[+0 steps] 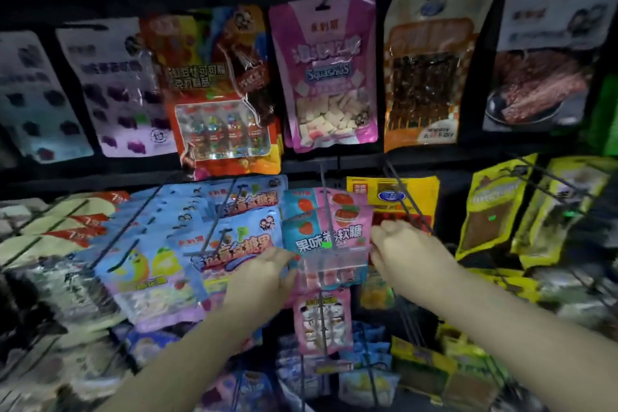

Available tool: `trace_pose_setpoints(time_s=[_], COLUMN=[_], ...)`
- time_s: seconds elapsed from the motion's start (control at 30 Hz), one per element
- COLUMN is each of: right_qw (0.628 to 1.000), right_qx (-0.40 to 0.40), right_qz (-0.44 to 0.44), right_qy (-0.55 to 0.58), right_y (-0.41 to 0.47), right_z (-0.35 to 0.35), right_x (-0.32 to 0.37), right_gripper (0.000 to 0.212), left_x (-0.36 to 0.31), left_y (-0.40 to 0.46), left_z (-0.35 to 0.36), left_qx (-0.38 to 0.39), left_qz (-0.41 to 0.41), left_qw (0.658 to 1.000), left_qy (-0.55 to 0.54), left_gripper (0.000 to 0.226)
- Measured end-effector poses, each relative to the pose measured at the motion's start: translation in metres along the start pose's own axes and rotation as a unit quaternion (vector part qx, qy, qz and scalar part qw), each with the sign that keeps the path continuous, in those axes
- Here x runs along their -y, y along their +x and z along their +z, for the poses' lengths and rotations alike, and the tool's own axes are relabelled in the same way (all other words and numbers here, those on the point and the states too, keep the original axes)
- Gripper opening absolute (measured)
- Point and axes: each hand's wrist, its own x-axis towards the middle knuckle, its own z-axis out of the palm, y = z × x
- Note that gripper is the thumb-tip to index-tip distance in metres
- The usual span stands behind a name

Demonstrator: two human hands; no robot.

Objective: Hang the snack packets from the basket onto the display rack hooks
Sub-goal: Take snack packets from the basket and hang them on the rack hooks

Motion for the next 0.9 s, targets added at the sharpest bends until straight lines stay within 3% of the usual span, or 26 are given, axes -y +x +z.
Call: trace_pose_setpoints(time_s=[0.13,0.27,0.33,0.4,0.53,0.67,0.9], right_qw=[0.991,0.992,0.992,0.994,0.996,0.996,0.997], right_qx=[0.04,-0.027,-0.075,-0.055,-0.032,-0.024,-0.029], right_qz=[0.108,0.117,0.094,0.091,0.079,0.08,0.072], right_qy=[0.072,0.044,0.036,0.033,0.027,0.016,0.003], right_y=[0.029,0.075,0.093,0.105,0.125,0.141,0.141], right_z=[0.035,0.068,0.083,0.098,0.114,0.122,0.123], right_x=[0.007,0.003,0.0,-0.005,-0.012,-0.022,-0.021], right_gripper=[0.053,0.077,0.079,0.081,0.093,0.094,0.086], left_x=[-0.009,-0.003,0.004,0.01,0.019,0.022,0.016], left_y=[0.041,0.082,0.096,0.107,0.129,0.145,0.144], left_z=[0.021,0.035,0.037,0.042,0.055,0.06,0.053], left_qx=[-0.004,-0.096,-0.127,-0.119,-0.069,-0.039,-0.045], left_qz=[-0.019,-0.068,-0.038,-0.018,-0.053,-0.099,-0.092], left_qw=[1.0,0.993,0.991,0.991,0.993,0.992,0.993], left_qy=[0.015,0.022,0.029,0.053,0.085,0.064,0.055], left_gripper=[0.053,0.052,0.056,0.066,0.083,0.079,0.078])
